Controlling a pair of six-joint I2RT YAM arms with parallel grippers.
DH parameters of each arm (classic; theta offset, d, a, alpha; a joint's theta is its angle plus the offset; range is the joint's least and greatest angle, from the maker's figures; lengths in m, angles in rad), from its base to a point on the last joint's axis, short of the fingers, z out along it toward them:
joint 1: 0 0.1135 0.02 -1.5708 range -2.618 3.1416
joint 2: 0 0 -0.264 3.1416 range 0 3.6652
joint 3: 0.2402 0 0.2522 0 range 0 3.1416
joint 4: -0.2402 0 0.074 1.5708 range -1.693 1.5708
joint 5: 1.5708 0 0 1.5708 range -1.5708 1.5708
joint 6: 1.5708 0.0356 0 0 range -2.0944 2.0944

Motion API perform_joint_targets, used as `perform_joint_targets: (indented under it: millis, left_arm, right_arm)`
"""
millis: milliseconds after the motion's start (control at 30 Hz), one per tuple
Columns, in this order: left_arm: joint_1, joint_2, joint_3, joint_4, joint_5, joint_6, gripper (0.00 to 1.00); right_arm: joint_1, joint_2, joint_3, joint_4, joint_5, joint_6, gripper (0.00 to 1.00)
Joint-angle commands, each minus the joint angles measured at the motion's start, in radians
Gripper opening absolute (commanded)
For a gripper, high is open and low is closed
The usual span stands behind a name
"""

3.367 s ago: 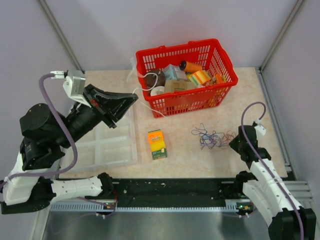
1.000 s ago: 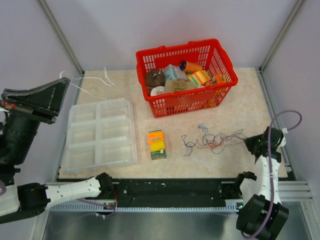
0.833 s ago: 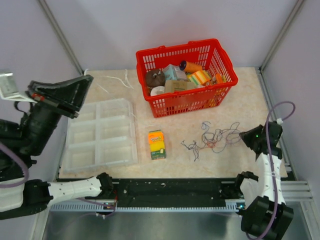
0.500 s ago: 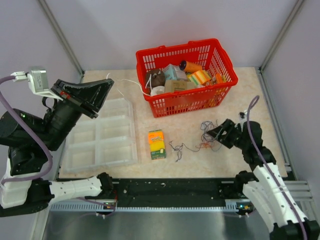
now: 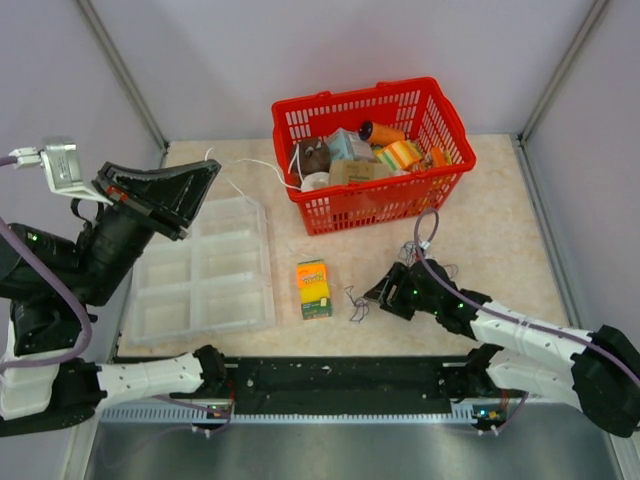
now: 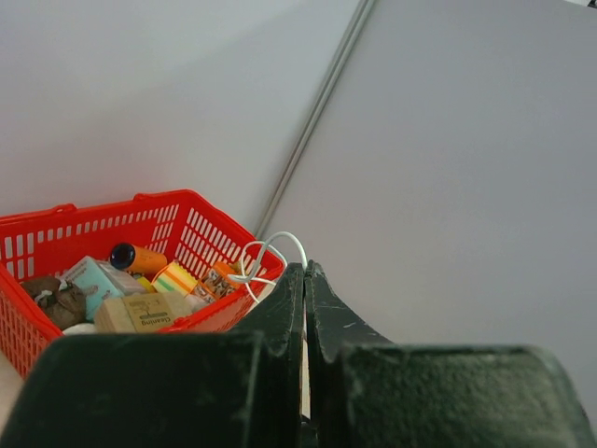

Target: Untangle the cables

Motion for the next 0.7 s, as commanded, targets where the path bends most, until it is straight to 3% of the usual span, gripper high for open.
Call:
perform_joint_targets:
  millis: [0,100,267,333,400,467,533,600,667]
  left_arm:
    - [-0.001,-0.023,-0.017,0.045,-0.005,-0.014,0.00]
    - [-0.001,-0.026,-0.027,0.048,-0.008,-0.014,0.00]
    - [-0.001,-0.020,-0.025,0.056,0.004,-0.017,0.00]
    - [-0.001,-0.015,-0.018,0.053,0.007,-0.016,0.00]
    - [-0.001,-0.015,-0.010,0.048,0.004,-0.011,0.00]
    - [-0.003,-0.023,0.010,0.033,-0.019,0.006,0.00]
    - [-0.001,-0.046,0.036,0.022,-0.065,0.039,0.00]
    - [-0.001,-0.079,0.071,0.020,-0.114,0.082,0.00]
    - [-0.001,-0.103,0.120,0.013,-0.151,0.119,0.00]
  right_arm:
    - [0.008,0.027,-0.004,0.180,0.135,0.153,0.56]
    - [0.008,0.082,0.000,0.251,0.082,0.176,0.47]
    - [0.024,0.165,-0.022,0.367,0.028,0.222,0.43]
    - [0.030,0.192,-0.019,0.396,0.006,0.225,0.29]
    - [0.028,0.180,-0.020,0.393,0.007,0.225,0.22]
    - [0.027,0.133,-0.002,0.273,0.085,0.185,0.12]
    - [0.024,0.070,0.071,0.072,0.203,0.033,0.00]
    - [0.018,0.026,0.159,-0.203,0.375,-0.057,0.00]
    - [-0.034,-0.037,0.176,-0.352,0.495,-0.105,0.00]
